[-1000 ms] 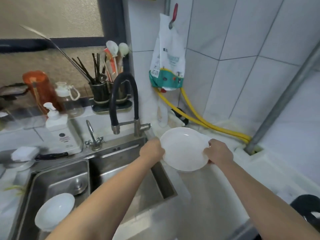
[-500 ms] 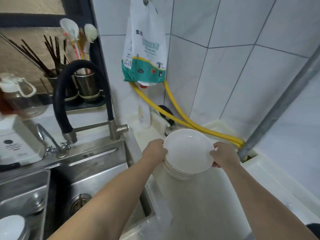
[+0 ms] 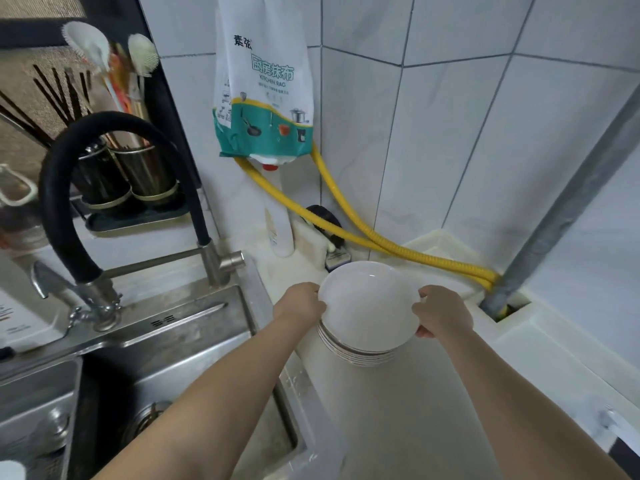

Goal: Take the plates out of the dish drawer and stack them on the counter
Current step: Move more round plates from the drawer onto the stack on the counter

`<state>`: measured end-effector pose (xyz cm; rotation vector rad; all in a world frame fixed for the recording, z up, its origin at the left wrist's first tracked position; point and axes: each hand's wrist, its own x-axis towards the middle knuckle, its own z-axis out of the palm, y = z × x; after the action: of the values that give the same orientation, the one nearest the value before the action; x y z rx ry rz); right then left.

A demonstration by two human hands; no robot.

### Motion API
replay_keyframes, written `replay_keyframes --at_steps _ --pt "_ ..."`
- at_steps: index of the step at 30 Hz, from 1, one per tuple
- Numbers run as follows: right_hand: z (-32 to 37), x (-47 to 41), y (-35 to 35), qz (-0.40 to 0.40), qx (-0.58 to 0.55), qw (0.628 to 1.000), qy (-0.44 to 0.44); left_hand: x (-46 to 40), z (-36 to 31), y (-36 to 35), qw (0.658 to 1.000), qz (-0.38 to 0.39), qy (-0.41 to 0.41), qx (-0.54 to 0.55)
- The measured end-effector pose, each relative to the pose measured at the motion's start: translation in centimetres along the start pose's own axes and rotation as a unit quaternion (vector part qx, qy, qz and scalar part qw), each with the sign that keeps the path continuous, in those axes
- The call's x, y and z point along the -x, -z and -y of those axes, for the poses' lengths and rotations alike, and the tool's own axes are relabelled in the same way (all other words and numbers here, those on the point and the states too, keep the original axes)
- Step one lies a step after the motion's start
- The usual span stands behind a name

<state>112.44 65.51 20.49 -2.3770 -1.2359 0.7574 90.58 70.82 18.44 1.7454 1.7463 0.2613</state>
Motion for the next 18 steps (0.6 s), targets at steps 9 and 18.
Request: replay_keyframes --at_steps 9,18 --pt "-0.8 -1.4 -1.5 -0.002 0.011 1.0 0.003 -1.3 0.9 -0.8 1.0 0.007 0.008 0.005" --pt "-1.5 -1.2 -2.3 -0.009 0.2 0.978 0.053 -0.5 1.3 -1.0 0.975 0.017 -0.068 -0.211"
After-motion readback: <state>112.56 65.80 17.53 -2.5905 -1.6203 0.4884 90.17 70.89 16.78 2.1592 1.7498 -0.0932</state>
